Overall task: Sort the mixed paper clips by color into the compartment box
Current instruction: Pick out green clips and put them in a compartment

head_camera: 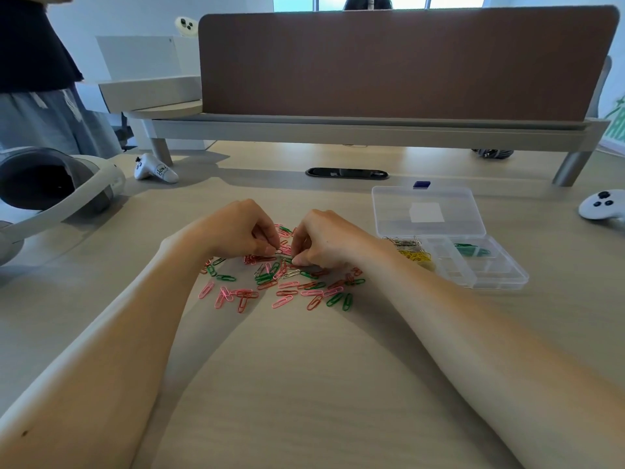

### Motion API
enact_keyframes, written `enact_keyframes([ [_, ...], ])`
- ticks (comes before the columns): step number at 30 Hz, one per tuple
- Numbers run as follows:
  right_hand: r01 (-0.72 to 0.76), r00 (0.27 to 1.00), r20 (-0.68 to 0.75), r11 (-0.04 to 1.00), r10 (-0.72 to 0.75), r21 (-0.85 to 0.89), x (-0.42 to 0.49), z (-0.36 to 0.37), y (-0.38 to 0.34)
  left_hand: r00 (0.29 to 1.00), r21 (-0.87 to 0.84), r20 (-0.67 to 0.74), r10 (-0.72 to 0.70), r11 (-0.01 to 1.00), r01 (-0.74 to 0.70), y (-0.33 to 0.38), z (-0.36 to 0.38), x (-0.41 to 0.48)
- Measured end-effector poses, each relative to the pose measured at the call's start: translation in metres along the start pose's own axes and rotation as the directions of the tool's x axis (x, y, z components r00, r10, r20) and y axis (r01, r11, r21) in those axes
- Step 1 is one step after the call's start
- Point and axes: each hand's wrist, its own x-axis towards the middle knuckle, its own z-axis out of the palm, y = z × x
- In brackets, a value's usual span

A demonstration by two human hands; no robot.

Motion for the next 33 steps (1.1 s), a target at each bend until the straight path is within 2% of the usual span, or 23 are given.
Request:
enact_keyframes([
  [6, -0.019, 1.000, -0.006, 1.000, 0.019, -0.020, 0.000, 0.001, 0.000, 0.996, -0.108, 0.091, -0.006, 0.994, 0.016, -0.002, -0.003, -0.009],
  [14, -0.033, 0.999, 0.013, 0.999, 0.033, 0.027, -0.001, 0.000, 0.004, 0.980, -0.128, 0.195, -0.032, 0.990, 0.058, 0.000, -0.001, -0.015],
  [25, -0.025, 1.000, 0.009, 0.998, 0.024, 0.066, -0.005, -0.007, 0.007, 0.993, -0.026, 0.117, -0.001, 1.000, 0.004, 0.001, 0.004, -0.012],
  [33, -0.048, 0.999, 0.010, 0.997, 0.048, 0.061, -0.009, -0.010, 0.007, 0.998, -0.156, 0.054, -0.032, 0.987, 0.040, -0.005, -0.004, -0.014],
])
